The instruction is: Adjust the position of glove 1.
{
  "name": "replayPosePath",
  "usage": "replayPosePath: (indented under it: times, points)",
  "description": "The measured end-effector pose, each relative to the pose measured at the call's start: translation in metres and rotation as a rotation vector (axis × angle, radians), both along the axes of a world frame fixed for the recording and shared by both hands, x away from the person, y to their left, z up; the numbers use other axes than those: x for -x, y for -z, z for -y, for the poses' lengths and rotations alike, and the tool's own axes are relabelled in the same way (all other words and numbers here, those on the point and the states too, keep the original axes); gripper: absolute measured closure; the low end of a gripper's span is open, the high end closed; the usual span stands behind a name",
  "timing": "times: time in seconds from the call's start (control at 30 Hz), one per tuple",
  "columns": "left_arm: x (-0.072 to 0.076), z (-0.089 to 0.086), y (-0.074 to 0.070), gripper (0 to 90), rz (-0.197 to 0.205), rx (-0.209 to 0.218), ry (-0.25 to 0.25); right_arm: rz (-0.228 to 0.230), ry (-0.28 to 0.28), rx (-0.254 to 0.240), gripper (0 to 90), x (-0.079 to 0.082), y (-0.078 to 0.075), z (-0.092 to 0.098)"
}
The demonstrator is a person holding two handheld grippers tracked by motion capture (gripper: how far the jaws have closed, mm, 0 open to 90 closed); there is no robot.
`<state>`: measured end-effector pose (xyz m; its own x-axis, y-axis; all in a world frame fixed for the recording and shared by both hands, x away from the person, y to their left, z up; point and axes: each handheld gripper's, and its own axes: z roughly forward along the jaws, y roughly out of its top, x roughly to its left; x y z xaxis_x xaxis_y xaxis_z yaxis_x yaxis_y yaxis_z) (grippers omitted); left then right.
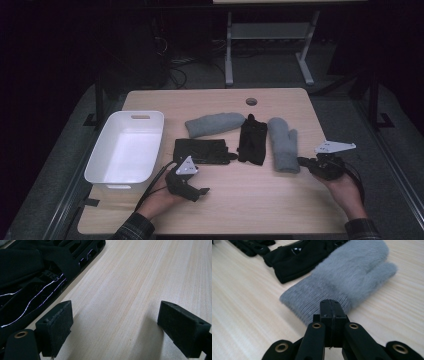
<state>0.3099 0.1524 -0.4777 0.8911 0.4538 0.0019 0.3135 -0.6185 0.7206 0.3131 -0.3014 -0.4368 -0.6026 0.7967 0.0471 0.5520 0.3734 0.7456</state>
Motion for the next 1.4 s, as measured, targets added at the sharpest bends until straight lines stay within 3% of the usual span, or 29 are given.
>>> replayPosePath:
  times: [0.17,0.33,0.57,1.03,1.4]
  points:
    - [0.000,0.000,0.000,12.1,-0.005,-0.002,0.003,-0.013,-0.009,-0.004,90.0,-0.012,0.002,-0.004]
    - [-0.001,0.000,0.000,12.1,-0.003,-0.002,0.006,0.006,-0.018,0.009,90.0,-0.023,-0.001,-0.011]
    - [0.000,0.001,0.000,12.1,-0.006,0.000,0.004,-0.046,-0.038,0.052,90.0,-0.036,0.013,-0.021]
    - [0.000,0.001,0.000,12.1,-0.005,0.002,0.005,-0.048,-0.056,0.054,90.0,-0.022,0.014,-0.024]
    - [-0.001,0.001,0.000,12.1,-0.002,0.003,0.006,-0.086,-0.084,0.040,90.0,0.000,0.011,-0.029]
